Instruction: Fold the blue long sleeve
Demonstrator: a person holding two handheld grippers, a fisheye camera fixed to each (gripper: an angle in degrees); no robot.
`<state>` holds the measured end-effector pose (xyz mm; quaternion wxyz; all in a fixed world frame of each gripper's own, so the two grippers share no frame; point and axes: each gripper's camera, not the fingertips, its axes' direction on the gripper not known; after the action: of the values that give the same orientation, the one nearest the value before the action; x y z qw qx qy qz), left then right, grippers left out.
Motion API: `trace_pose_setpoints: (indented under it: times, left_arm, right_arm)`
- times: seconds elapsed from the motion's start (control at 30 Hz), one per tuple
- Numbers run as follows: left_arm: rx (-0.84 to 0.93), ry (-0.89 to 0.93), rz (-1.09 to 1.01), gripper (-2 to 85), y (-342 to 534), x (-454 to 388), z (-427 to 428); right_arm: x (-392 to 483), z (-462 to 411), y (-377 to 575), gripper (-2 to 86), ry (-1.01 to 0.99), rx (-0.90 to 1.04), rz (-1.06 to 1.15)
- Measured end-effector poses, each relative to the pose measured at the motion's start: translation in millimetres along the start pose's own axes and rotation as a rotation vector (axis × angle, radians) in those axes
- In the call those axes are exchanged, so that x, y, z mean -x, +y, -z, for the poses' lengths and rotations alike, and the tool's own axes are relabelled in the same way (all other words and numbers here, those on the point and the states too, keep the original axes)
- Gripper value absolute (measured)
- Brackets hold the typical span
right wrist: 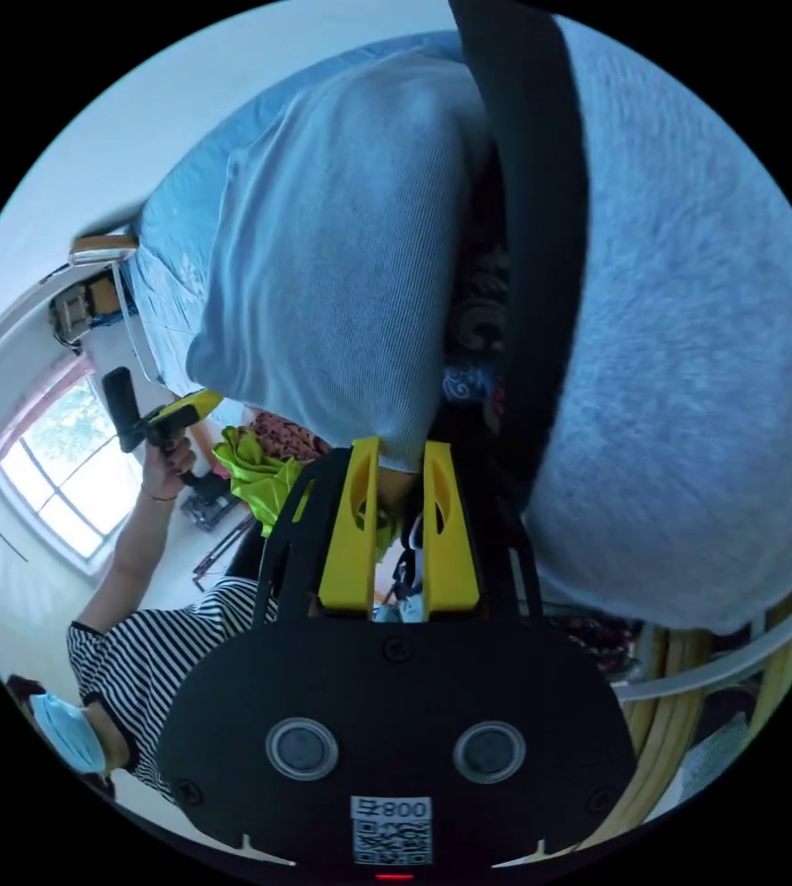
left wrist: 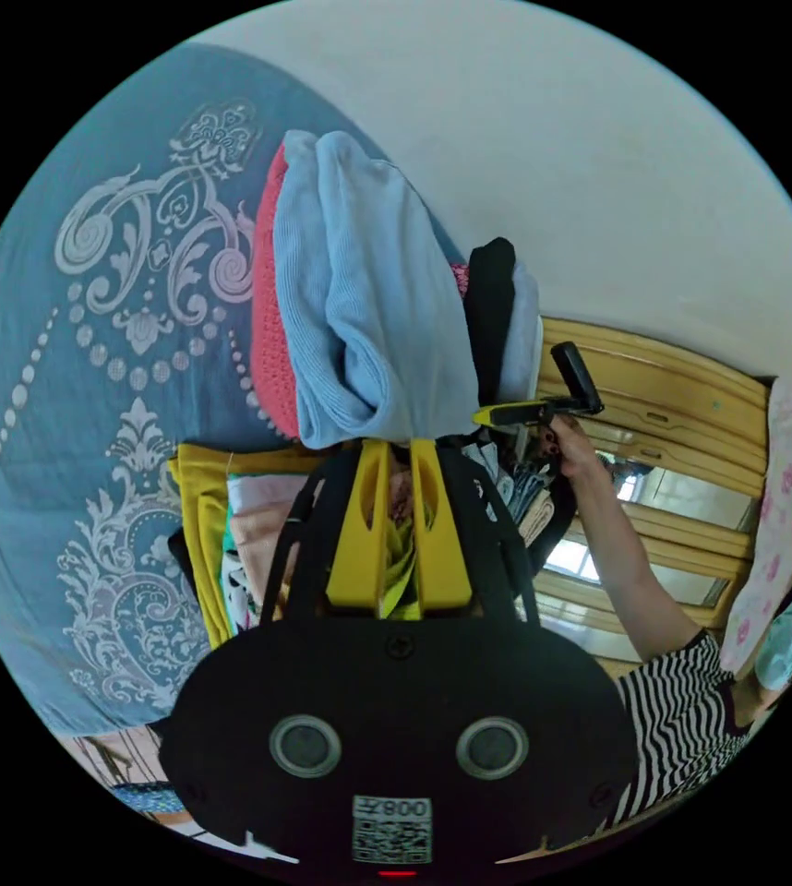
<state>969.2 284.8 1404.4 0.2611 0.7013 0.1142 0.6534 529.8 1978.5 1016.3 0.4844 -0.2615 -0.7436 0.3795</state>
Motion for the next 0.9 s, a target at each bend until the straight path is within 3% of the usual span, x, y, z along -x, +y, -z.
trace_pose_setpoints:
  times: [0.17, 0.3, 0.4, 0.47, 0.57, 0.8, 0.9]
  left_arm:
    - [0.019, -0.013, -0.12, 2.1, 4, -56, 6]
    - [-0.011, -0.1, -0.246, 0.7, -8, -106, 2]
    - [0.044, -0.239, -0.255, 0.4, -29, -121, -22]
    - [0.116, -0.349, -0.224, 0.3, -40, -121, -43]
    - [0.238, -0.461, -0.193, 0.2, -49, -116, -75]
    - [0.222, -0.466, -0.202, 0.1, -43, -120, -78]
    - [0.178, -0.398, -0.214, 0.2, -33, -118, -61]
  right_arm:
    - [27, 61, -5, 5.0, 0.223, -0.042, 0.049]
    - [66, 88, -7, 2.7, 0.191, -0.126, 0.188]
    - [95, 76, -31, 1.1, 0.254, -0.044, 0.251]
    - [99, 51, -57, 0.6, 0.415, 0.086, 0.21]
    - [85, 27, -78, 0.3, 0.477, 0.202, 0.111]
    - [94, 47, -56, 0.5, 0.526, 0.207, 0.139]
    - [105, 87, -22, 1.2, 0.461, 0.114, 0.203]
